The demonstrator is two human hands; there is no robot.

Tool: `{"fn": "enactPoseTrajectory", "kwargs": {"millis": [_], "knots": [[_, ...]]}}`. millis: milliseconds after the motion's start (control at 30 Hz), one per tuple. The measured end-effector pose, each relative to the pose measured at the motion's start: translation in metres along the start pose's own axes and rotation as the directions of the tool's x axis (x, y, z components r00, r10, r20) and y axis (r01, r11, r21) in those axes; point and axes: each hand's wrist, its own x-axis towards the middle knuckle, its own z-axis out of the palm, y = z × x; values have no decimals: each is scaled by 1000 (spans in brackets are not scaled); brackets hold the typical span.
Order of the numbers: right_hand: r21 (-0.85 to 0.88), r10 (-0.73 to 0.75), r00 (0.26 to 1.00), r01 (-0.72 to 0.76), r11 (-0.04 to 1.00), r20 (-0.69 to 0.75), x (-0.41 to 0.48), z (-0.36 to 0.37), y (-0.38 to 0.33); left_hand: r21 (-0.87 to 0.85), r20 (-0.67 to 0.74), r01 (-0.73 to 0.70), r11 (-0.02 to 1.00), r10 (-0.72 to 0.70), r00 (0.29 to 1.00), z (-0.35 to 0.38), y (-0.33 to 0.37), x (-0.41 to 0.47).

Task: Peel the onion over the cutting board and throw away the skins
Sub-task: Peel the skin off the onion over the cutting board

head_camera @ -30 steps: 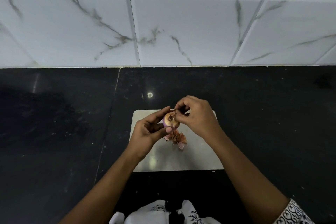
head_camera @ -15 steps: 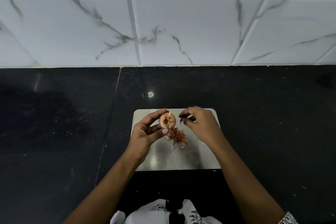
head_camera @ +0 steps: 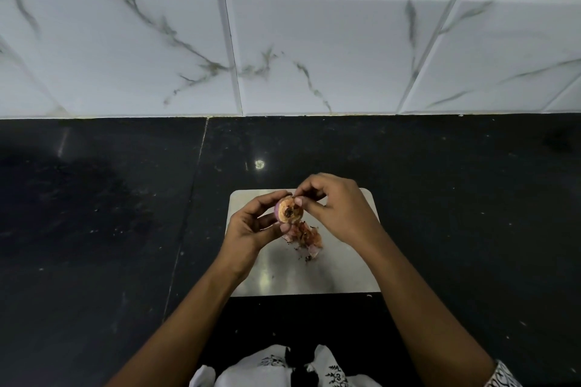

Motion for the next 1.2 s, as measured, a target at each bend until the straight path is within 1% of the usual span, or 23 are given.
{"fn": "enactPoseTrajectory", "kwargs": {"millis": [167, 200, 233, 300, 333, 367, 433, 467, 533, 600, 667, 733, 767, 833, 900, 1067, 1200], "knots": [[-69, 146, 986, -152, 986, -82, 4, 4, 17, -58, -9, 7, 998, -8, 1000, -3, -3, 1], [-104, 167, 984, -173, 979, -65, 5, 4, 23, -76, -12, 12, 997, -13, 1000, -4, -3, 1], [-150, 184, 983, -184, 971, -11, 5, 6, 30, -94, -14, 21, 995, -22, 1000, -4, -3, 1], [-252, 223, 963, -180, 951, 150, 3, 9, 37, -121, -8, 42, 992, -43, 999, -5, -3, 0], [-282, 236, 950, -174, 944, 205, 0, 12, 39, -128, -3, 57, 990, -58, 998, -4, -3, 0], [-278, 244, 945, -180, 944, 218, -2, 13, 40, -137, 2, 74, 988, -74, 997, -5, -3, -1], [-184, 242, 959, -214, 959, 145, -6, 13, 38, -160, 14, 111, 981, -110, 994, -5, -4, -1], [-130, 226, 971, -214, 968, 79, -7, 12, 36, -174, 19, 129, 976, -128, 992, -5, -4, -2], [-96, 174, 985, -175, 980, -18, -8, 8, 31, -203, 31, 165, 965, -162, 986, -5, -4, -2], [-66, 125, 992, -125, 990, -5, -8, 3, 26, -229, 53, 196, 954, -188, 981, -4, -4, -1], [35, 78, 996, -80, 996, 48, -6, -3, 19, -260, 69, 216, 941, -205, 976, -4, -5, 0], [119, -3, 999, -2, 993, 40, -4, -8, 11, -291, 86, 228, 929, -211, 974, -4, -5, 0], [110, -56, 998, 53, 993, 28, -3, -9, 8, -302, 99, 231, 925, -211, 972, -4, -5, 0], [15, -164, 986, 164, 986, 22, 1, -8, 7, -317, 121, 230, 920, -201, 972, -3, -5, 0], [-76, -230, 973, 232, 970, 33, 3, -5, 6, -320, 119, 226, 920, -197, 973, -3, -4, 0], [-197, -319, 946, 324, 925, 57, 9, -4, 4, -251, 54, 203, 946, -196, 979, -2, -4, 1], [-268, -366, 930, 364, 892, 44, 11, 4, 5, -233, 49, 188, 954, -181, 982, -2, -3, 0]]}}
